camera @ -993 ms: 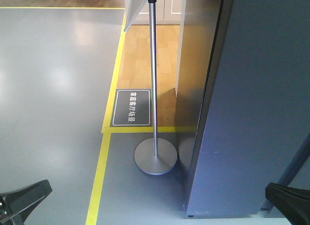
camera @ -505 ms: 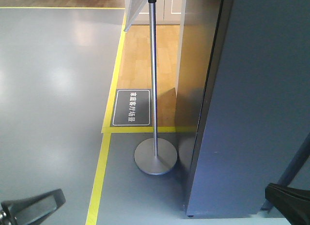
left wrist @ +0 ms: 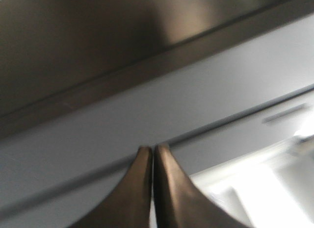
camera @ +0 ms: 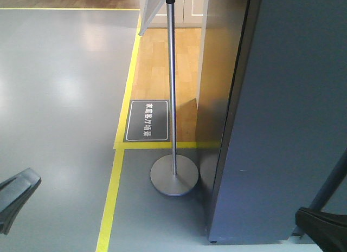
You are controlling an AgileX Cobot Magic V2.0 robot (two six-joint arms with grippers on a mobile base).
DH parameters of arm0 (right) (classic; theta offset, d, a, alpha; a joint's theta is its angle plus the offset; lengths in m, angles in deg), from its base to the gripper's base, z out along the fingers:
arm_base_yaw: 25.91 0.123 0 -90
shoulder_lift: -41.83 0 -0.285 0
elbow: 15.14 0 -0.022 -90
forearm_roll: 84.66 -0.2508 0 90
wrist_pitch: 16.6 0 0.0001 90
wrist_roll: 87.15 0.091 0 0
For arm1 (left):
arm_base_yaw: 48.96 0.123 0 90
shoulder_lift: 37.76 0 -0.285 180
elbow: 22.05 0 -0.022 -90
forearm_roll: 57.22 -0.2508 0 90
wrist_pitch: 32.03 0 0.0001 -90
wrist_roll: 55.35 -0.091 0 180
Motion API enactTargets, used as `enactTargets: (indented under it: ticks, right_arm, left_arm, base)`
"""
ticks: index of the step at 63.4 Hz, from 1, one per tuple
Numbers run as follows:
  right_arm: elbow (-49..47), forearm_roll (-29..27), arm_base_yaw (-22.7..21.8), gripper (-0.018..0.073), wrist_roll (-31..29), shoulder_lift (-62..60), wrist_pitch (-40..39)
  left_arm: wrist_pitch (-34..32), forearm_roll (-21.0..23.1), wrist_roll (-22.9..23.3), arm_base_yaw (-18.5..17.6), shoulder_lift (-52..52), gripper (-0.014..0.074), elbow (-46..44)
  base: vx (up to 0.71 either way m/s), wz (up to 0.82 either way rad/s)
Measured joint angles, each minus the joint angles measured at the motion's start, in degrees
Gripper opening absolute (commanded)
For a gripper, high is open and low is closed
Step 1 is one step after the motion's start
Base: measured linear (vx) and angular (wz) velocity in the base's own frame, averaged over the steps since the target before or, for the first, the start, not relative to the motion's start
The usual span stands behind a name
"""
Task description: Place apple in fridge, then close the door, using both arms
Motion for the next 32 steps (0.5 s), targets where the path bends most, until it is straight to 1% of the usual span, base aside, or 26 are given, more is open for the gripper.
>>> enactTargets:
  ticks: [3,4,5,6,7,8,11,14,17,18,19,20,22,24,27,32]
  right_arm:
    - [0.00,0.00,0.00,-0.0007,0.00,0.00,0.25]
    - [0.00,0.00,0.00,-0.0007,0.00,0.00,0.25]
    - [0.00,0.00,0.00,-0.0007,0.00,0.00,0.25]
    - [0.00,0.00,0.00,-0.0007,0.00,0.00,0.25]
    - [0.00,0.00,0.00,-0.0007,0.00,0.00,0.25]
    - [0.00,0.00,0.00,-0.0007,0.00,0.00,0.25]
    - [0.00,0.00,0.00,-0.0007,0.00,0.00,0.25]
    - [0.00,0.00,0.00,-0.0007,0.00,0.00,0.30]
    - [0.00,0.00,0.00,-0.0007,0.00,0.00,0.30]
    - [0.00,0.00,0.00,-0.0007,0.00,0.00,0.30]
    - [0.00,0.00,0.00,-0.0007,0.00,0.00,0.30]
    - [0.00,0.00,0.00,-0.0007,0.00,0.00,0.30]
    - [0.00,0.00,0.00,-0.0007,0.00,0.00,0.30]
    - [0.00,0.00,0.00,-0.0007,0.00,0.00,0.30]
    - [0.00,0.00,0.00,-0.0007,0.00,0.00,0.30]
    - [0.00,0.00,0.00,-0.0007,0.00,0.00,0.30]
  left_arm:
    - [2.90,3.10,-6.45,0.00,0.05,-0.0008,1.25]
    - [4.59,4.94,-10.02,0.00,0.05,-0.0008,1.82]
    - [5.83,6.29,-12.45,0.00,0.05,-0.0008,2.16]
    - [7.07,7.80,-16.21,0.00,0.05,-0.0008,2.47]
    - [9.12,9.39,-18.74,0.00,0.05,-0.0008,2.90]
    - [10.52,11.96,-22.64,0.00,0.05,-0.0008,3.12]
    - [15.76,17.61,-30.65,0.00,0.07,-0.0008,3.66]
    - [22.09,25.25,-41.50,0.00,0.14,-0.0008,3.85]
    - [26.56,30.57,-49.33,0.00,0.25,-0.0006,3.85]
    - [28.61,31.64,-53.04,0.00,0.24,-0.0006,3.92]
    - [29.84,32.89,-55.41,0.00,0.33,-0.0006,3.92]
    - [31.51,33.52,-58.73,0.00,0.36,-0.0006,3.97]
    - [33.32,34.58,-63.62,0.00,0.52,-0.0006,4.04]
    - [35.33,35.18,-67.58,0.00,0.90,-0.0006,4.04]
    - [36.58,35.68,-71.75,0.00,1.97,-0.0006,4.04]
    - [37.34,36.02,-75.83,0.00,5.13,-0.0006,4.04]
  base:
    - [0.00,0.00]
    - [0.00,0.00]
    - [0.00,0.00]
    - [0.00,0.00]
    - [0.00,0.00]
    - [0.00,0.00]
    - [0.00,0.00]
    - [0.00,0.00]
    - [0.00,0.00]
    - [0.00,0.00]
    - [0.00,0.00]
    - [0.00,0.00]
    - [0.00,0.00]
    - [0.00,0.00]
    - [0.00,0.00]
    - [0.00,0.00]
